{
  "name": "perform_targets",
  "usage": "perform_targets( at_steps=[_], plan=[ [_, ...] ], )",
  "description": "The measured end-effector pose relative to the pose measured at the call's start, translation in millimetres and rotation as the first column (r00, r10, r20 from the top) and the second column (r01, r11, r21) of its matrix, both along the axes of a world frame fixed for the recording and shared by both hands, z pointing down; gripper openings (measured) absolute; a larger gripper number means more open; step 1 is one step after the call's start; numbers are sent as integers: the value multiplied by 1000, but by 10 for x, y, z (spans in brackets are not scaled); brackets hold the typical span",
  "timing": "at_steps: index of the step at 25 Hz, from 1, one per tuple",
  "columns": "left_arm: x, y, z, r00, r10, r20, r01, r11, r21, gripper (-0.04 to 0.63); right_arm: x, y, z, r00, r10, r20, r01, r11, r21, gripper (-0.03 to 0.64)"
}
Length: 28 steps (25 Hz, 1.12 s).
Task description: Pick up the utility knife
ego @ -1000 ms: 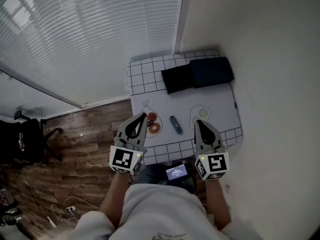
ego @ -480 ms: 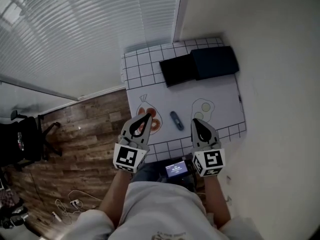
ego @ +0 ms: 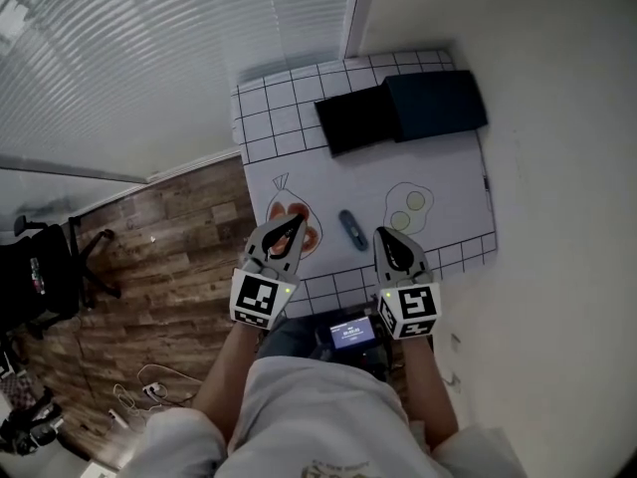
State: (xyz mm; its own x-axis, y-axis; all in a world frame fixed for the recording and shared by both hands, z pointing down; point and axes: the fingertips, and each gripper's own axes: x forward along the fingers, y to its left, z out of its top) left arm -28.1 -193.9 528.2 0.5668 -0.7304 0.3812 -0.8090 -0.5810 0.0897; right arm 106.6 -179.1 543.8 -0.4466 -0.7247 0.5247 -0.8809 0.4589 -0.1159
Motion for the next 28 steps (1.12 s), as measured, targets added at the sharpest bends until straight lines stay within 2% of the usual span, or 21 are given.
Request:
perform_targets(
  at_steps=[13,19,28],
  plan=[
    [111,19,513,999,45,0,-44,996,-83,8,-58,53,628,999,-14,-34,10,993,-117,8],
    [105,36,807,998,63,29,-59,990,-127,8,-71,75,913,997,-31,-71,19,987,-160,8],
    [223,67,958,995,99,14,-95,983,-159,8,-89,86,1096,995,-53,-79,37,981,-191,8]
  ],
)
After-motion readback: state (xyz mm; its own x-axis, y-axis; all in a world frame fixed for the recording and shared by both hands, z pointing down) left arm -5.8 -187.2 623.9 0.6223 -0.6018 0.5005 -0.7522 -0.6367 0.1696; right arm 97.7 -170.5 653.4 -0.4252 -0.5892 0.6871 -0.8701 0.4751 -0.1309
